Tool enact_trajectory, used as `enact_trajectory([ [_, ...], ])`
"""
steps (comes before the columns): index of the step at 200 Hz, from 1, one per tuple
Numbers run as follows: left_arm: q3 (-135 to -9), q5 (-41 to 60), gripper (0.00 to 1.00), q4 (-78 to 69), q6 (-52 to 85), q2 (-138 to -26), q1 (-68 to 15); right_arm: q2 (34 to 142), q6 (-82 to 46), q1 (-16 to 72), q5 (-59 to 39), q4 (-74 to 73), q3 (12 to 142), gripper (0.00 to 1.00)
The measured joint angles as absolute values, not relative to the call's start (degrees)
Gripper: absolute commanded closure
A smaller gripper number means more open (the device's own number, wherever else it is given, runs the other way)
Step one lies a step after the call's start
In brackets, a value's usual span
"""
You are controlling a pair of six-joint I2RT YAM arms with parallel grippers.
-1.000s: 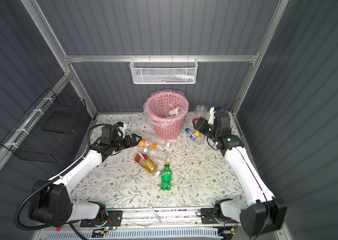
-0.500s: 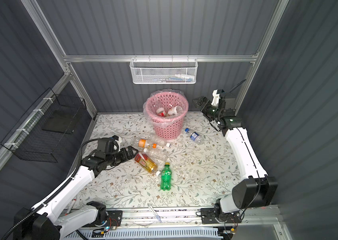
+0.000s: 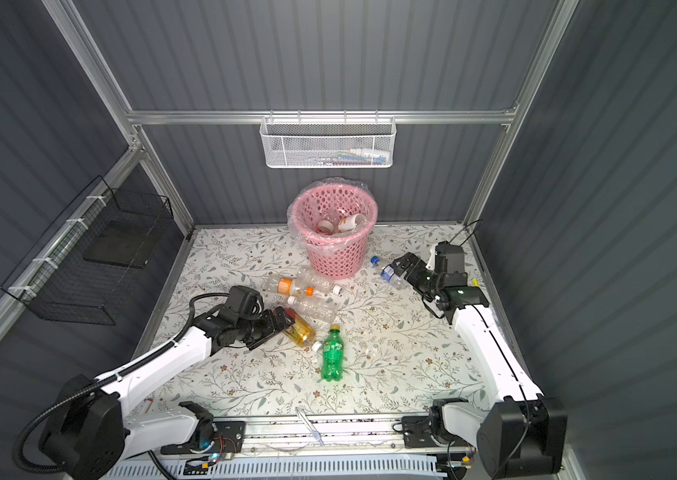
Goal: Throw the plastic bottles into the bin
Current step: 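Grasp the red-and-gold juice bottle with the left gripper while the right gripper lowers, then lift the juice bottle with the left gripper and drop it into the pink bin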
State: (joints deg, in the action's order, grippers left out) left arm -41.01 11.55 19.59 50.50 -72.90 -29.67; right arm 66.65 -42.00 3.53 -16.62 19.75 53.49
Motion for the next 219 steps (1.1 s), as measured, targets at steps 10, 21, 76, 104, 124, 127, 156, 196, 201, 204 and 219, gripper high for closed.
enact_trajectory([
  [10, -41.25, 11.55, 0.01, 18.81, 51.0, -74.98, -29.74, 65.91, -42.06, 3.4, -16.56, 19.55, 52.31, 0.01],
  [21, -41.5, 11.53, 0.01, 18.02, 51.55, -77.23, -29.95, 65.25, -42.37, 3.2, -16.58, 18.94, 51.22, 0.01],
  [76, -44.12, 11.35, 0.03, 14.7, 52.75, -83.37, -30.09, 63.2, -44.62, 2.37, -17.39, 15.11, 46.76, 0.01],
  [104, -45.36, 11.09, 0.1, 13.69, 52.75, -86.08, -30.09, 63.96, -45.12, 2.31, -18.0, 13.54, 46.44, 0.01],
  [124, -45.87, 11.05, 0.17, 13.61, 52.73, -87.37, -30.09, 65.63, -45.47, 2.15, -18.09, 12.51, 46.39, 0.01],
  [127, -45.91, 10.98, 0.18, 13.61, 52.73, -87.44, -30.09, 65.84, -45.54, 2.13, -18.11, 12.45, 46.37, 0.01],
  [156, -45.91, 10.44, 0.31, 13.65, 52.51, -87.46, -30.09, 66.87, -46.06, 1.89, -18.2, 12.05, 46.28, 0.01],
  [196, -45.52, 8.34, 0.39, 14.85, 52.31, -84.97, -30.09, 67.29, -46.04, 1.74, -18.22, 11.9, 46.28, 0.02],
  [201, -45.45, 8.05, 0.39, 15.09, 52.25, -84.29, -30.09, 67.46, -46.02, 1.74, -18.22, 11.9, 46.26, 0.01],
  [204, -45.41, 7.86, 0.39, 15.25, 52.16, -83.92, -30.09, 67.55, -46.0, 1.74, -18.22, 11.9, 46.26, 0.01],
  [219, -45.25, 6.72, 0.4, 15.81, 51.4, -81.36, -30.09, 68.07, -45.89, 1.74, -18.24, 11.92, 45.89, 0.02],
])
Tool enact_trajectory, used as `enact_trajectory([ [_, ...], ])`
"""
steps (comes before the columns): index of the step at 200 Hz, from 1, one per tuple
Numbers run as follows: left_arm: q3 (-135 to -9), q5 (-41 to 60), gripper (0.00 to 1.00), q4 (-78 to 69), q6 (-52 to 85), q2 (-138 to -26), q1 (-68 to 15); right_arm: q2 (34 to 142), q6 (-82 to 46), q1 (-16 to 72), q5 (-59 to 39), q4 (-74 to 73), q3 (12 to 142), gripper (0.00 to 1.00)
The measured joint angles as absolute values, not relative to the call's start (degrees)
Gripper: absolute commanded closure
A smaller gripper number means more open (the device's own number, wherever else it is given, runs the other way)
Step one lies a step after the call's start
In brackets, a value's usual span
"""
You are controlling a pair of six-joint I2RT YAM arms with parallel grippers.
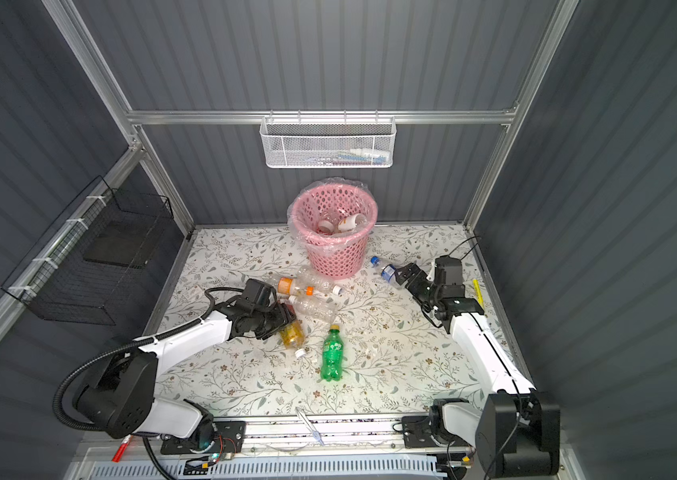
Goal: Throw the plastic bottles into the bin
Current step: 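Lift the juice bottle with the left gripper and drop it into the pink bin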
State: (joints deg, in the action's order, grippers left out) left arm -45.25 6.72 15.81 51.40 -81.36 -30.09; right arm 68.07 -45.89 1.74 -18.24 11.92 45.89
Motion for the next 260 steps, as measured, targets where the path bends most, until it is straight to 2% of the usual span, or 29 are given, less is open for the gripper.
enact_trajectory([
  [57, -46.17, 1.89, 0.4, 16.53, 43.75, -71.11, -30.02, 70.48, -45.04, 1.74, -18.24, 12.29, 44.34, 0.02],
  [96, -54.68, -3.44, 0.39, 16.58, 31.18, -63.29, -30.02, 70.7, -43.51, 1.74, -18.13, 12.56, 44.31, 0.02],
  [138, -63.68, -5.34, 0.37, 2.28, 15.44, -57.06, -30.02, 70.67, -43.07, 1.76, -18.04, 12.19, 43.03, 0.03],
  [156, -70.7, -3.18, 0.37, -2.9, 11.64, -61.73, -30.02, 70.67, -43.27, 2.17, -18.02, 11.94, 42.48, 0.03],
  [166, -77.6, -2.13, 0.32, -4.47, 10.63, -67.51, -30.02, 70.67, -43.4, 2.57, -18.0, 11.92, 42.44, 0.03],
  [172, -83.29, -1.61, 0.25, -4.38, 10.5, -72.25, -30.02, 70.67, -43.46, 2.94, -17.98, 11.81, 42.44, 0.03],
  [180, -91.39, -0.99, 0.03, -3.44, 10.07, -78.85, -30.02, 70.63, -43.48, 3.57, -17.93, 11.75, 42.44, 0.03],
  [182, -93.89, -0.78, 0.01, -2.66, 9.91, -80.86, -30.02, 70.59, -43.48, 3.79, -17.87, 11.75, 42.44, 0.03],
  [197, -111.11, 0.58, 0.0, 2.61, 10.44, -94.89, -30.02, 70.19, -43.48, 5.06, -17.61, 11.84, 42.44, 0.02],
  [214, -121.62, 1.8, 0.0, 8.97, 10.85, -105.41, -30.02, 69.21, -43.13, 6.24, -16.71, 12.69, 42.57, 0.01],
  [239, -120.31, 1.45, 0.0, 16.67, 10.7, -108.64, -29.98, 68.49, -40.97, 6.76, -13.61, 16.12, 44.29, 0.01],
  [260, -115.18, -0.03, 0.0, 19.55, 10.02, -104.6, -29.17, 70.13, -37.34, 6.74, -10.2, 20.56, 48.73, 0.01],
])
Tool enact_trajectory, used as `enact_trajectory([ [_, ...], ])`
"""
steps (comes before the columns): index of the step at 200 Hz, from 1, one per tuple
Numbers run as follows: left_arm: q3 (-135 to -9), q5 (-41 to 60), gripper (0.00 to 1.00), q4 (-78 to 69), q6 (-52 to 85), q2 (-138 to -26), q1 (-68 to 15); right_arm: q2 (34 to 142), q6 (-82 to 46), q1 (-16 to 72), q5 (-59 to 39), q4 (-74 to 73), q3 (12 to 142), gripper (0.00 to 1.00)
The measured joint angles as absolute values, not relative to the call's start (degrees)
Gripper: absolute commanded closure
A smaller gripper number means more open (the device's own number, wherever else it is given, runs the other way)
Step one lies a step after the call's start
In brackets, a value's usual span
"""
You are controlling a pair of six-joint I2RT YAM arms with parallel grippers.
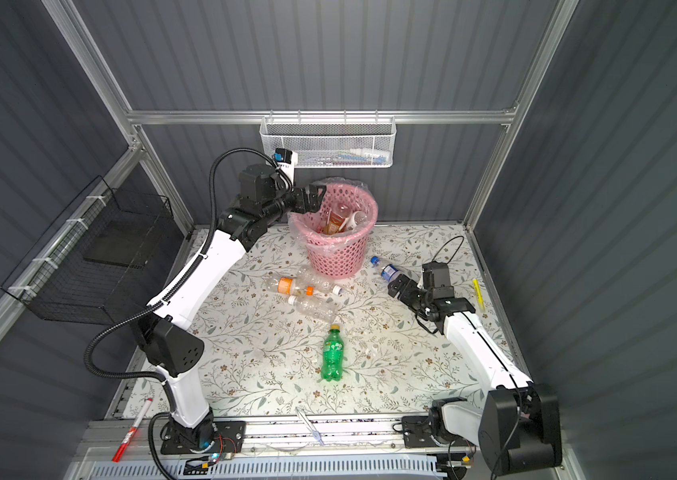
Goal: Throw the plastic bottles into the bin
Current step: 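Lift the juice bottle with the left gripper and drop it into the pink bin, then grasp the blue-capped blue-labeled bottle with the right gripper while the left gripper withdraws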
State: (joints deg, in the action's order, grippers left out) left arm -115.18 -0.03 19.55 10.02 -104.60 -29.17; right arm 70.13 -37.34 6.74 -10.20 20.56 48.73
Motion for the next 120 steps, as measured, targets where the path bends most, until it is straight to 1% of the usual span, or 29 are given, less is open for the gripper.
enact_trajectory([
  [26, -105.47, -1.15, 0.0, 19.92, 9.69, -92.73, -25.43, 76.38, -30.22, 6.74, -6.42, 25.39, 58.11, 0.01],
  [43, -98.39, -1.8, 0.0, 18.98, 9.8, -83.35, -21.08, 82.41, -24.18, 6.74, -4.91, 27.83, 64.93, 0.01],
  [66, -89.08, -3.84, 0.0, 17.65, 9.87, -74.37, -16.34, 91.29, -15.64, 6.74, -4.34, 31.64, 73.97, 0.02],
  [89, -78.08, -3.79, 0.0, 17.26, 10.72, -69.91, -14.46, 100.22, -7.73, 6.81, -5.41, 35.86, 82.26, 0.04],
  [120, -65.56, -2.94, 0.0, 18.28, 12.75, -69.67, -12.49, 109.89, 0.51, 7.25, -6.46, 39.66, 91.09, 0.04],
])
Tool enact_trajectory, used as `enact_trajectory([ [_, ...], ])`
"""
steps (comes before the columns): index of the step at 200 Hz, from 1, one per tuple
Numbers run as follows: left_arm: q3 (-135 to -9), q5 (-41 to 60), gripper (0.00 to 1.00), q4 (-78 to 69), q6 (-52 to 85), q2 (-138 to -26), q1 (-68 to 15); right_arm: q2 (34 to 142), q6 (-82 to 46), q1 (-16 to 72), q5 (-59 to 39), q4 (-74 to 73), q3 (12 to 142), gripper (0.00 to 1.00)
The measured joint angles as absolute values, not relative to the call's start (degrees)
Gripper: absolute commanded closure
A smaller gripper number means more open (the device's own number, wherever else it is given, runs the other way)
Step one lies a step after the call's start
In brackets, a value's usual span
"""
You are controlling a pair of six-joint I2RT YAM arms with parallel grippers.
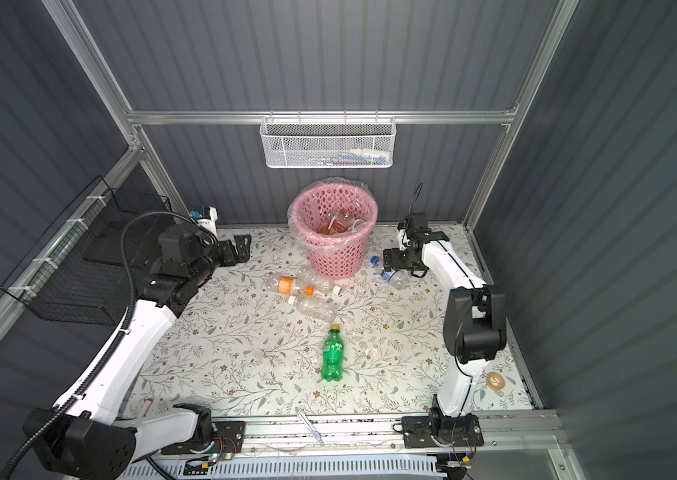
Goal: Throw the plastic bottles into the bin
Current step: 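Grasp the blue-capped blue-labeled bottle with the right gripper while the left gripper withdraws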
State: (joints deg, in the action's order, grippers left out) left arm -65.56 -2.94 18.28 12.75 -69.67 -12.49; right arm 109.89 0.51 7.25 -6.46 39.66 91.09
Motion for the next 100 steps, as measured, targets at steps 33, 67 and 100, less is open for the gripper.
enact_trajectory([
  [33, -59.86, -1.85, 0.0, 18.76, 14.94, -69.65, -11.29, 115.81, 5.8, 7.94, -7.05, 42.85, 96.07, 0.04],
  [67, -58.43, -0.45, 0.0, 17.32, 16.8, -69.65, -11.03, 120.6, 8.21, 8.54, -6.35, 44.75, 98.52, 0.05],
  [100, -58.39, 0.73, 0.0, 16.23, 17.8, -69.69, -11.03, 123.63, 9.13, 8.58, -4.64, 45.76, 98.96, 0.07],
])
